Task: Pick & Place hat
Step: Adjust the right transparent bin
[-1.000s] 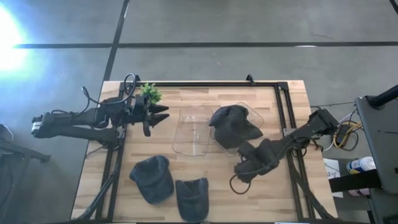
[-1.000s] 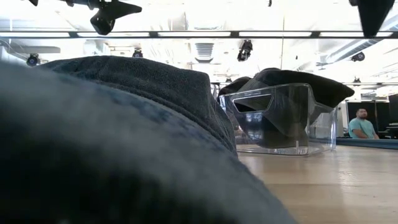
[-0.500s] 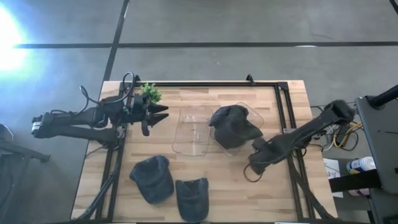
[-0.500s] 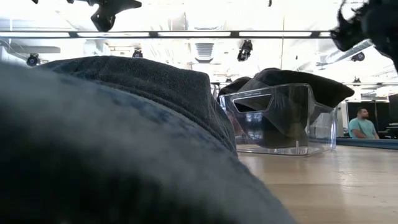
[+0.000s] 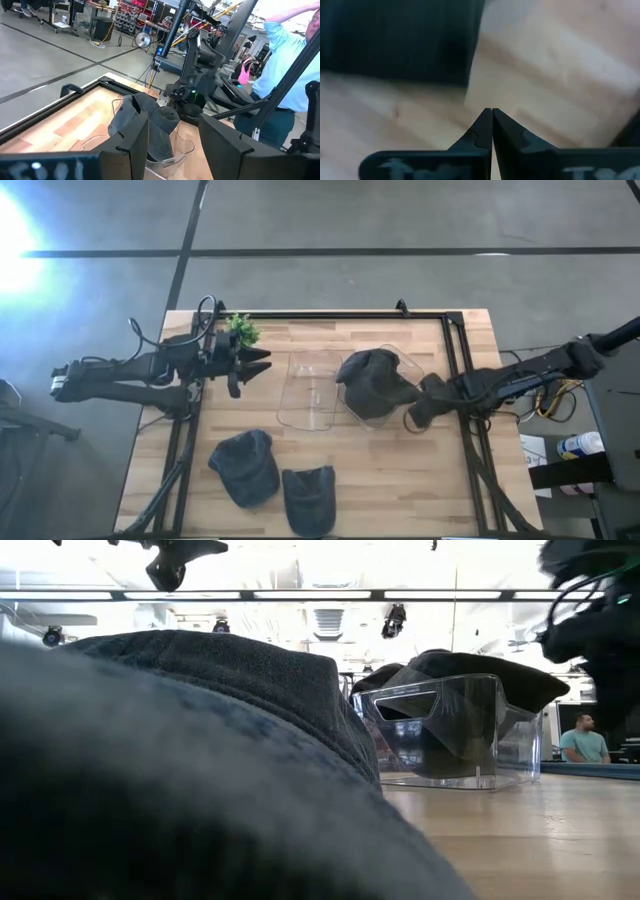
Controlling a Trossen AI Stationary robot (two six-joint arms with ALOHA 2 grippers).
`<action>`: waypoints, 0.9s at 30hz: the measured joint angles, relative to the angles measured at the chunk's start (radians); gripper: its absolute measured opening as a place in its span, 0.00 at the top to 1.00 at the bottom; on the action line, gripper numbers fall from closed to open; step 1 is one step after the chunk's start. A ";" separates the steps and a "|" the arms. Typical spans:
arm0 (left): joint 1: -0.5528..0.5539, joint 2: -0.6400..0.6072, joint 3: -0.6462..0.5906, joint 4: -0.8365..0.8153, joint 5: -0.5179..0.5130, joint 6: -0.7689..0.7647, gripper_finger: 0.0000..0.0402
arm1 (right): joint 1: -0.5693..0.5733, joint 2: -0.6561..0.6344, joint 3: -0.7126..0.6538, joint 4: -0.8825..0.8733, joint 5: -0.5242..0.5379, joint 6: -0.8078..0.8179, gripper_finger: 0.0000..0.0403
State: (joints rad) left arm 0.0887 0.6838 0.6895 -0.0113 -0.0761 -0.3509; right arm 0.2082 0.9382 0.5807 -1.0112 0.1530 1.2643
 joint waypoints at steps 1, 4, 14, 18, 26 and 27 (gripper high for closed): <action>0.000 0.000 0.000 0.001 0.000 -0.008 0.59 | -0.029 -0.004 -0.002 0.004 0.005 -0.029 0.98; 0.000 0.000 0.000 0.002 -0.003 -0.022 0.59 | -0.117 0.001 -0.003 0.034 0.006 -0.136 0.98; 0.001 0.000 -0.001 0.004 -0.033 -0.054 0.59 | -0.445 0.089 0.000 0.169 -0.037 -0.518 0.98; 0.001 0.000 -0.001 0.013 -0.037 -0.068 0.59 | -0.546 0.134 0.013 0.254 -0.073 -0.646 0.98; 0.001 0.000 -0.005 0.057 -0.077 -0.039 0.59 | -0.708 0.248 0.076 0.329 -0.108 -0.874 0.98; 0.001 0.000 -0.005 0.057 -0.083 -0.039 0.59 | -0.726 0.264 0.089 0.335 -0.110 -0.899 0.98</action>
State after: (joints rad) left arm 0.0898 0.6838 0.6846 0.0455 -0.1593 -0.3900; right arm -0.5174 1.2019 0.6694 -0.6757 0.0429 0.3651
